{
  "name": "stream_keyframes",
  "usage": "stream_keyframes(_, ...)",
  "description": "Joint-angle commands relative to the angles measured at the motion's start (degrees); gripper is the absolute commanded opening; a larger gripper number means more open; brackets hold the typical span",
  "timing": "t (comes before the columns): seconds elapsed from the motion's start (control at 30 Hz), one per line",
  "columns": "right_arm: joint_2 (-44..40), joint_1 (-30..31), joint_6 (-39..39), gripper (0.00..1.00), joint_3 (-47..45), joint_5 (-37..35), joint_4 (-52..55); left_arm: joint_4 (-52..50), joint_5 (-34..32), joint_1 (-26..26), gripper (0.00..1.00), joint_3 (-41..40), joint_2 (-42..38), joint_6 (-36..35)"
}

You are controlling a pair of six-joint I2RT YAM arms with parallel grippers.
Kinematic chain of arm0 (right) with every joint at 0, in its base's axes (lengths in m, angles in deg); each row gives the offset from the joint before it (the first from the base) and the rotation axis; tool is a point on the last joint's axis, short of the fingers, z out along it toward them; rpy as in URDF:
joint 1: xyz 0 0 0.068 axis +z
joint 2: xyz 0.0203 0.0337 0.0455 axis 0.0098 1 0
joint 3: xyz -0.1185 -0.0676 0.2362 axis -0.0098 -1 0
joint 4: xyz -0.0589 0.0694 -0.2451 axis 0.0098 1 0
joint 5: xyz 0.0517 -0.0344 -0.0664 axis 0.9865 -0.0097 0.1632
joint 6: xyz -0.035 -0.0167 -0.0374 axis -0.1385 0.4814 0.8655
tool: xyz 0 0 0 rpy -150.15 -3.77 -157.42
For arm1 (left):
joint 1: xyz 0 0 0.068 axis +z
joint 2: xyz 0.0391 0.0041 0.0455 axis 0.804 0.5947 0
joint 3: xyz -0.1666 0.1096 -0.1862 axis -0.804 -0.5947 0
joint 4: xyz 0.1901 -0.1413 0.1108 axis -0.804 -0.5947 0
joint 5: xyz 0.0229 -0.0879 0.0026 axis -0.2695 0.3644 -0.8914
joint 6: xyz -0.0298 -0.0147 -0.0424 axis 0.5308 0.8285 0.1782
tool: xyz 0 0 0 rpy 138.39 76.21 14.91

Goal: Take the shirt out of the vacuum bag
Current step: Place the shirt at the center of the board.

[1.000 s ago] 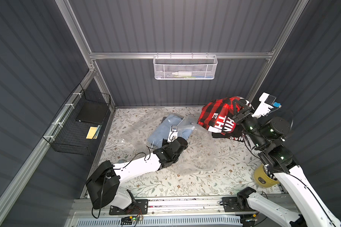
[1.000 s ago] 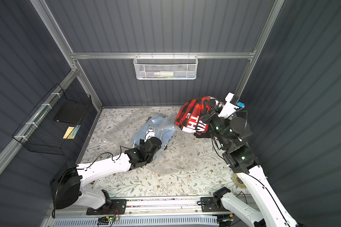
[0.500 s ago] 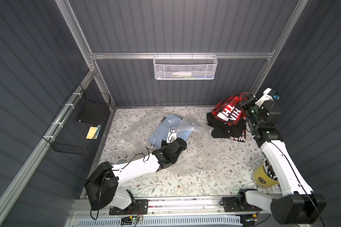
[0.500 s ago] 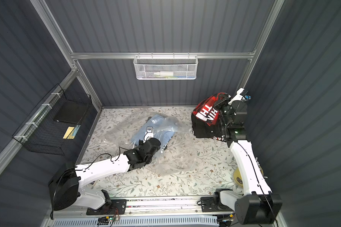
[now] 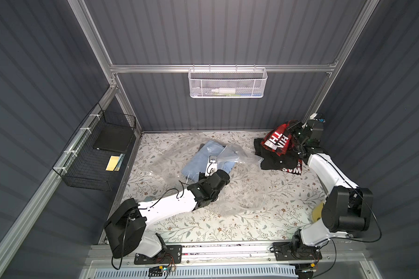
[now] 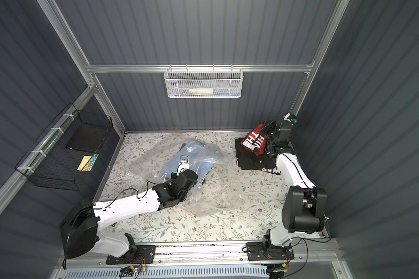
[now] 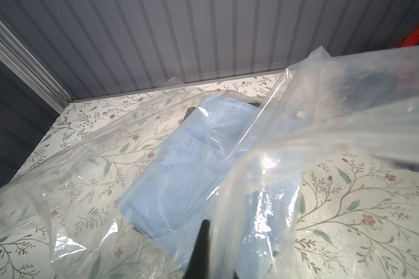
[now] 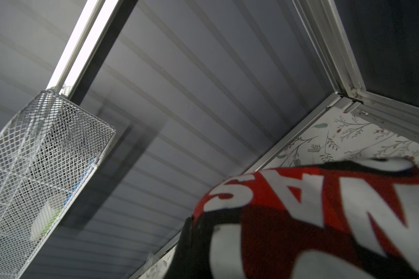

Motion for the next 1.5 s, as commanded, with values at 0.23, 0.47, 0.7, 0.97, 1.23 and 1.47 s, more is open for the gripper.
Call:
stream_keyframes(0.23, 4.83, -0.55, 0.80, 0.00, -4.36, -2.09, -13.16, -0.20, 0.81, 0.43, 0.00, 0.74, 1.24, -0.96)
stream_keyframes(0.47, 5.01, -0.64, 0.70, 0.00, -16.27, -7.37, -18.22, 0.23, 1.27, 0.47, 0.00, -0.28, 0.93, -1.17)
stream_keyframes(0.7, 4.94, -0.99, 1.94, 0.00, -20.13, -10.22, -18.42, 0.41, 1.60, 0.38, 0.00, -0.39, 0.74, -1.44)
stream_keyframes(0.97, -0.07, 0.28, 2.78, 0.78, -23.18, -13.60, -13.13, 0.78, 1.70, 0.36, 0.00, -0.72, 0.56, -0.57)
stream_keyframes(1.23, -1.12, 3.33, 2.27, 0.82, -29.81, -13.37, -16.94, 0.99, 1.27, 0.43, 0.00, -1.06, -0.48, -0.45)
stream_keyframes(1.47, 3.57, 4.23, 3.48, 0.80, -28.40, -13.89, -18.29, 0.85, 0.92, 0.44, 0.00, -1.41, -0.71, -0.43)
